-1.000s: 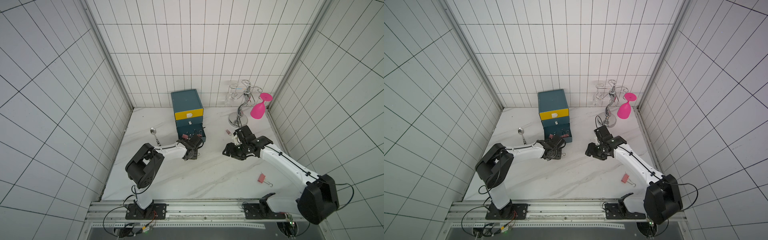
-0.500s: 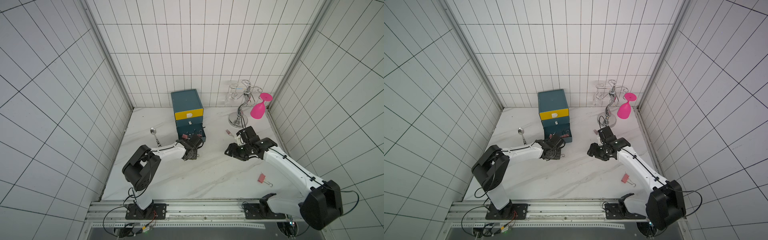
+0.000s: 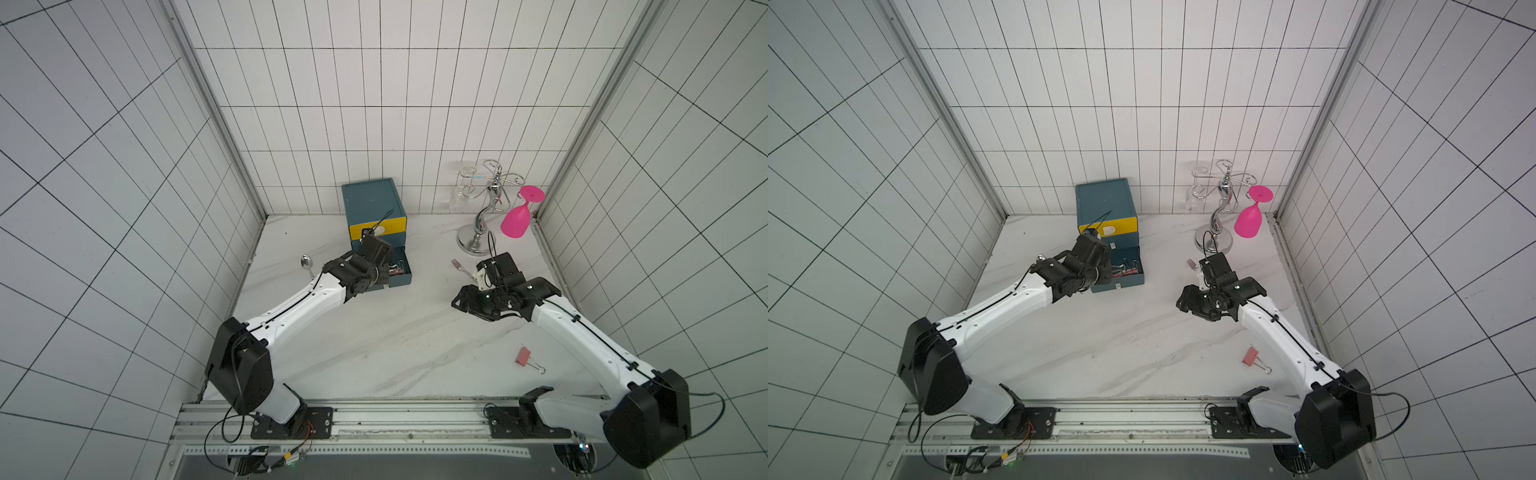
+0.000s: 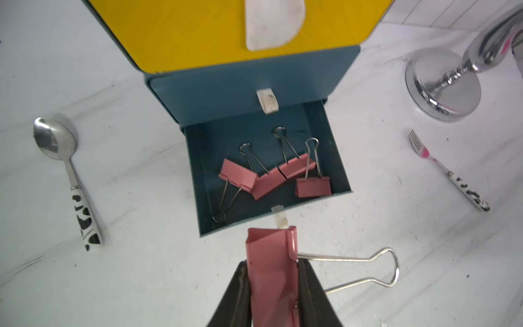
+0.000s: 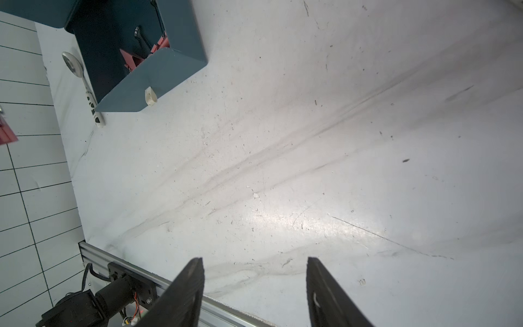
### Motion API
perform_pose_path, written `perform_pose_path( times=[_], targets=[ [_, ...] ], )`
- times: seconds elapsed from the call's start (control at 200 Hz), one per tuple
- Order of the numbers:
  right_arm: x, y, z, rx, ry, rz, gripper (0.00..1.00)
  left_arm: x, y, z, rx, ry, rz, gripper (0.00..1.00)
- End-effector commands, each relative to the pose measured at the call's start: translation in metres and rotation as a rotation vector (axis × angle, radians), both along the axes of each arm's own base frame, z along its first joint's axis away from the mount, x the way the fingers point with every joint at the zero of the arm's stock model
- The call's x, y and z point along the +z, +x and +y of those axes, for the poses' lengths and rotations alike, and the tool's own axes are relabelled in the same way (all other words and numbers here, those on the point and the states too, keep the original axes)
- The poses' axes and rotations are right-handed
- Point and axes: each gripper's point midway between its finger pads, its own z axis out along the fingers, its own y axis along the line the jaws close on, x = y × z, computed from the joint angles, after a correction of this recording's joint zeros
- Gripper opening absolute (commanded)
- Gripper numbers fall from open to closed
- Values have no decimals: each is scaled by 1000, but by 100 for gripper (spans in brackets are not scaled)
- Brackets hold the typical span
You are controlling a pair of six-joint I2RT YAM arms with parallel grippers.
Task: Put the binder clips in the drawer according to color
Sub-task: Place the binder clip in the drawer.
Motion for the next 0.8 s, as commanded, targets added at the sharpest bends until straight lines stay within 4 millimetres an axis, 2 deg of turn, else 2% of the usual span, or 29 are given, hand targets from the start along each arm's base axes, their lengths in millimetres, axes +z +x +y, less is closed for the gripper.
perform_pose_path(
  times=[0.0,0.12,0.165,0.265,0.42,0.565,0.685,0.795],
  targets=[
    [4,-4,-5,-7,1,0,60,3,34,10,27,11,-26,23],
    [11,-3,-5,-8,-1,-7,60,-13,57,12,44,4,28,35],
    [13,-2,-6,-7,-5,-11,60,-21,64,11,46,-4,58,42],
    [18,-2,-7,-10,-13,-18,61,-30,72,6,38,-8,96,51],
    [19,1,-7,-13,-18,-17,63,-14,73,5,31,-42,58,57],
    [22,11,-2,-13,-19,-28,63,13,59,17,51,-103,28,57],
    [30,29,4,-25,-15,-56,62,30,41,37,94,-188,8,56],
    [40,48,11,-42,-9,-86,60,37,25,62,156,-315,20,54]
  ],
)
